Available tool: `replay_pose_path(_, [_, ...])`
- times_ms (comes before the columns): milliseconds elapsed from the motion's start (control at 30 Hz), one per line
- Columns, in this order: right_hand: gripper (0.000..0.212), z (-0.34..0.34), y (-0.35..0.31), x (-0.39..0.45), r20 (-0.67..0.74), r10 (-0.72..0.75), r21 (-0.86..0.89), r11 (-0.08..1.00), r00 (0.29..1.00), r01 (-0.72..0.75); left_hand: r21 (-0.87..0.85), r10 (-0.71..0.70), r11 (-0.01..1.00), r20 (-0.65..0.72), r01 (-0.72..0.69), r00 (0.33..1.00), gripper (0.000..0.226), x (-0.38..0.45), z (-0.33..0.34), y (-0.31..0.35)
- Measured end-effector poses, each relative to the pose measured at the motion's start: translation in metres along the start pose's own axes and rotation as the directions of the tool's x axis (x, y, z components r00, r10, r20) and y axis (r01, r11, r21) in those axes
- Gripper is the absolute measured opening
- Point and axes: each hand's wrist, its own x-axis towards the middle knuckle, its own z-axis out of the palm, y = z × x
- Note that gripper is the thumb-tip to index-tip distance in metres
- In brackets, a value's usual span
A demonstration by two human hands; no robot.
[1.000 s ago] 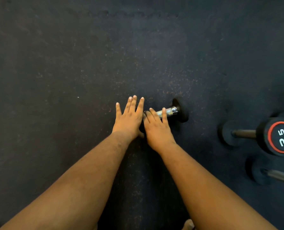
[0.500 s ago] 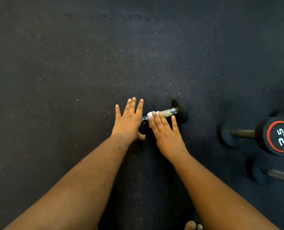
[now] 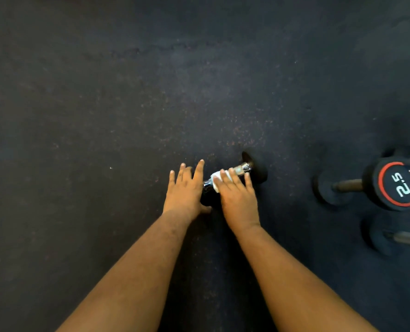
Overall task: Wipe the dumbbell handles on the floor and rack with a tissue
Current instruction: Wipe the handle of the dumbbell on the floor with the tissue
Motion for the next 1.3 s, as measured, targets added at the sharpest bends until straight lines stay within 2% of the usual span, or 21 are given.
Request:
replay_pose_path(67, [0.040,0.001,-0.005,-0.007,-0.086,0.262,0.186,0.952,0.961,-0.243,-0.009,0.001,1.000,-0.013,-0.001,1.000,0.135,0.001,0.002,-0.001])
replay_pose_path(100, [0.037,0.002,-0.011,-0.013,-0.081,0.424,0.319,0.868,0.902,-0.380,-0.020,0.006,1.000,-0.017,-0.006,1.000,0.136,0.001,0.003,-0.001])
replay_pose_path(133, [0.035,0.001,-0.019,-0.019,-0.055,0.586,0.447,0.739,0.809,-0.504,-0.030,0.012,0.999,-0.029,-0.013,1.000,0.136,0.001,0.004,-0.002])
replay_pose_path(167, [0.031,-0.002,-0.027,-0.024,0.018,0.724,0.576,0.556,0.689,-0.599,-0.040,0.017,0.999,-0.043,-0.018,0.999,0.137,0.000,0.005,-0.002])
replay_pose_path(200, [0.029,-0.005,-0.031,-0.021,0.156,0.819,0.709,0.297,0.552,-0.640,-0.053,0.021,0.998,-0.057,-0.024,0.998,0.137,0.000,0.007,-0.002])
replay_pose_path(233, [0.028,-0.008,-0.033,-0.011,0.344,0.838,0.804,-0.030,0.424,-0.594,-0.068,0.026,0.997,-0.071,-0.031,0.997,0.137,-0.001,0.009,-0.002])
replay_pose_path(267, [0.028,-0.009,-0.031,0.003,0.519,0.779,0.817,-0.330,0.352,-0.473,-0.082,0.029,0.996,-0.085,-0.036,0.996,0.137,-0.001,0.011,-0.002])
replay_pose_path(300, [0.029,-0.010,-0.028,0.018,0.623,0.707,0.779,-0.517,0.335,-0.355,-0.095,0.031,0.995,-0.099,-0.040,0.995,0.138,-0.002,0.014,-0.002])
replay_pose_path(333, [0.028,-0.009,-0.025,0.031,0.664,0.665,0.748,-0.596,0.341,-0.293,-0.109,0.031,0.993,-0.107,-0.043,0.994,0.138,-0.002,0.017,-0.003])
replay_pose_path(367, [0.027,-0.010,-0.026,0.040,0.687,0.639,0.725,-0.627,0.344,-0.285,-0.129,0.032,0.991,-0.107,-0.046,0.994,0.137,-0.002,0.019,-0.003])
replay_pose_path(433, [0.027,-0.013,-0.035,0.041,0.720,0.586,0.694,-0.613,0.373,-0.377,-0.191,0.033,0.980,-0.092,-0.050,0.995,0.134,-0.003,0.020,-0.003])
replay_pose_path(567, [0.032,-0.027,-0.041,0.017,0.775,0.438,0.628,-0.443,0.457,-0.640,-0.292,0.035,0.955,-0.071,-0.054,0.997,0.129,-0.004,0.006,-0.003])
replay_pose_path(700, [0.026,-0.044,-0.011,0.021,0.686,0.584,0.690,-0.335,0.433,-0.642,-0.400,0.033,0.914,-0.084,-0.064,0.996,0.124,-0.002,-0.022,-0.002])
replay_pose_path(800, [0.018,-0.070,0.014,0.032,0.602,0.613,0.746,-0.203,0.512,-0.634,-0.433,0.100,0.886,-0.169,-0.165,0.981,0.112,0.008,-0.058,0.014])
replay_pose_path(900, [0.018,-0.104,0.035,0.044,0.514,0.647,0.811,-0.151,0.564,-0.566,-0.340,0.220,0.896,-0.224,-0.287,0.950,0.101,0.026,-0.103,0.048])
replay_pose_path(1000, [0.021,-0.128,0.055,0.048,0.430,0.663,0.861,-0.095,0.613,-0.500,-0.073,0.317,0.938,-0.226,-0.340,0.921,0.089,0.042,-0.142,0.082])
replay_pose_path(1167, [0.031,-0.151,0.080,0.056,0.308,0.686,0.899,0.018,0.660,-0.438,0.225,0.308,0.939,-0.220,-0.259,0.926,0.090,0.065,-0.194,0.100])
replay_pose_path(1233, [0.032,-0.154,0.081,0.059,0.263,0.684,0.901,0.079,0.680,-0.428,0.285,0.296,0.929,-0.198,-0.234,0.934,0.092,0.075,-0.200,0.097])
replay_pose_path(1300, [0.029,-0.151,0.080,0.061,0.220,0.677,0.890,0.156,0.702,-0.429,0.269,0.260,0.940,-0.173,-0.209,0.950,0.096,0.084,-0.194,0.092])
